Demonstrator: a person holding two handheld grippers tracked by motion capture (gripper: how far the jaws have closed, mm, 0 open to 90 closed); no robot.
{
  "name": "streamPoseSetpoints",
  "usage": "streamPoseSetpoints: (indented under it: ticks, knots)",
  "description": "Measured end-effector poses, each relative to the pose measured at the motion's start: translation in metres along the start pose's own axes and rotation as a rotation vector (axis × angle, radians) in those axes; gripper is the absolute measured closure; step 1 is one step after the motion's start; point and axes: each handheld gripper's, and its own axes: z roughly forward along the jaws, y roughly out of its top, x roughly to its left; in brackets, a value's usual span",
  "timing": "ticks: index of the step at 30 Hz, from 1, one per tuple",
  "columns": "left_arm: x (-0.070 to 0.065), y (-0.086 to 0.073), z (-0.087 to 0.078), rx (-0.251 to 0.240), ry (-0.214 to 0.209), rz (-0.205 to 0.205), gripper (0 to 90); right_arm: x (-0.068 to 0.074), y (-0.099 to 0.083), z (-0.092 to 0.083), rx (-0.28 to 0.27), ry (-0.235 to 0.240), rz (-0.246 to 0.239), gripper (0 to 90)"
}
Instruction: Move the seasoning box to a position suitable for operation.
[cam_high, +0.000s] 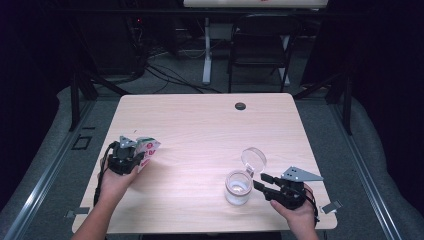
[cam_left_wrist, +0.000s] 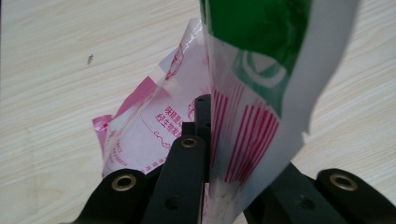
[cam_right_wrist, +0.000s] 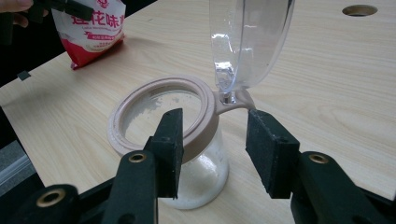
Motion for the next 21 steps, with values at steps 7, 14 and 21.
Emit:
streamPoseSetpoints:
  ticks: [7, 14, 21]
  knots:
    - [0.013, 0.011, -0.015, -0.006, 0.018, 0.01, 90.0, 0.0, 0.0, 0.0, 0.002, 0.0, -0.002, 56.4]
    - [0.026, 0.023, -0.03, -0.002, 0.076, 0.052, 90.0, -0.001, 0.0, -0.001, -0.003, -0.005, 0.005, 56.4]
    - [0.049, 0.03, -0.043, -0.033, 0.032, -0.045, 90.0, -0.002, -0.001, 0.0, -0.006, -0.008, 0.006, 56.4]
